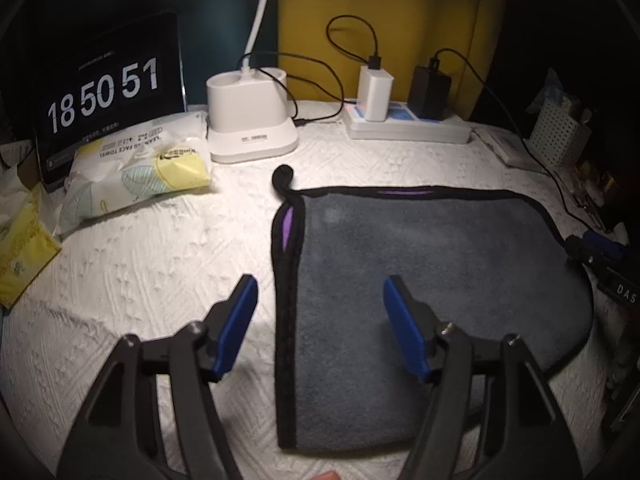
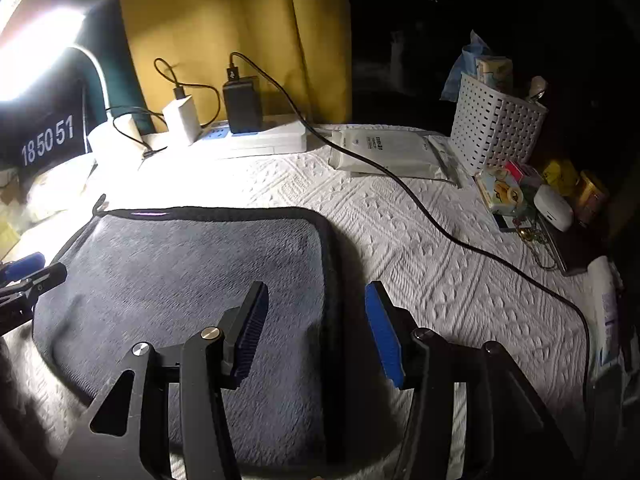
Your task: Fold towel
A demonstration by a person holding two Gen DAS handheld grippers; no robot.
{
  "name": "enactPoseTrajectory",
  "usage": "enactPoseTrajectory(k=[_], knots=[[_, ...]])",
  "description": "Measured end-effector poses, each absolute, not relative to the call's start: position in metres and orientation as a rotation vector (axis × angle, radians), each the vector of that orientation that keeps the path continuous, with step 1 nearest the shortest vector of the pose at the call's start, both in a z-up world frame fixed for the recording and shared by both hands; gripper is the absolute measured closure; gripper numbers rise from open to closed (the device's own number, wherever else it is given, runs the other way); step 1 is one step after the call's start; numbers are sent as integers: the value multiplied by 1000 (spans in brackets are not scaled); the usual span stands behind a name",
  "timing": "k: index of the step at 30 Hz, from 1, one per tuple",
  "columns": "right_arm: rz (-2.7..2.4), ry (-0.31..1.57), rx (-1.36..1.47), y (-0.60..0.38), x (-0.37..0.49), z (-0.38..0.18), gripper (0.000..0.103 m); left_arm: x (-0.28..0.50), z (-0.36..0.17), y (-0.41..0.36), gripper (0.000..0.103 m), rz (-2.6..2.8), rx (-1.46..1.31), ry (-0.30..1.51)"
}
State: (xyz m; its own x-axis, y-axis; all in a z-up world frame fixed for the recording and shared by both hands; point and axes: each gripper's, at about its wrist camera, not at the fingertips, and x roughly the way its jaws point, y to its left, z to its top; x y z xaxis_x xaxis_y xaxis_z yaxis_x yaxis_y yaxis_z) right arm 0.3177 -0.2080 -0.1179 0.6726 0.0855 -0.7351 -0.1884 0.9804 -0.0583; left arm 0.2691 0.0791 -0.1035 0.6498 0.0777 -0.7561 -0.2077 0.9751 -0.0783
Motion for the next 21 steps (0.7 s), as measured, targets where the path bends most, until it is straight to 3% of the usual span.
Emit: enactPoseTrajectory(k=[4,21], knots=[[163,807,-136,-207,305,-113,49,253,-95,75,30,141,-186,815],[205,730,-152,-200,245,-84,49,188,-62,59,29,128,-196,665]])
